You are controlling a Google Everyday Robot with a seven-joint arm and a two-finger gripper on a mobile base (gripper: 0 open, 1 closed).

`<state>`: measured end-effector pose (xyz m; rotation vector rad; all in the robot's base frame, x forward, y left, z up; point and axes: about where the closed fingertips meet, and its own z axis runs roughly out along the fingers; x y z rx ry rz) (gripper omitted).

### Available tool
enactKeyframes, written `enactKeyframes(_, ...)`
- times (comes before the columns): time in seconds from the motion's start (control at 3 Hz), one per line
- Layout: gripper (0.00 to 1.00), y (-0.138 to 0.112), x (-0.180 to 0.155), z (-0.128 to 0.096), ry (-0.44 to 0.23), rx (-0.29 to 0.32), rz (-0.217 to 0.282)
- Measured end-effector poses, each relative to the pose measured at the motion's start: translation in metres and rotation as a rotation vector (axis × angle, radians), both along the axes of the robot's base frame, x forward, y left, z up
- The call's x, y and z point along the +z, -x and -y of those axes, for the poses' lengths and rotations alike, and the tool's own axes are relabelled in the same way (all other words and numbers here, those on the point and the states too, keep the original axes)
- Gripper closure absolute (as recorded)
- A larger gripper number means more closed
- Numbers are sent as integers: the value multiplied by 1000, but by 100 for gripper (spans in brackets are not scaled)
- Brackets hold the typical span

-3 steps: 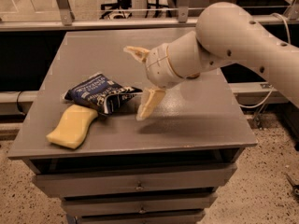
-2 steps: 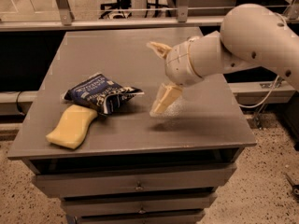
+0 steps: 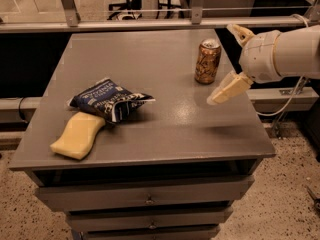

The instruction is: Move blue chip bag near sponge

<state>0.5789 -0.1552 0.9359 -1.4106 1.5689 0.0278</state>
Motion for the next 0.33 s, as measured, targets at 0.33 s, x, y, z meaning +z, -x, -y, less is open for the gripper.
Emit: enactKeyframes(0.33, 0, 0, 0, 0, 0, 0, 0)
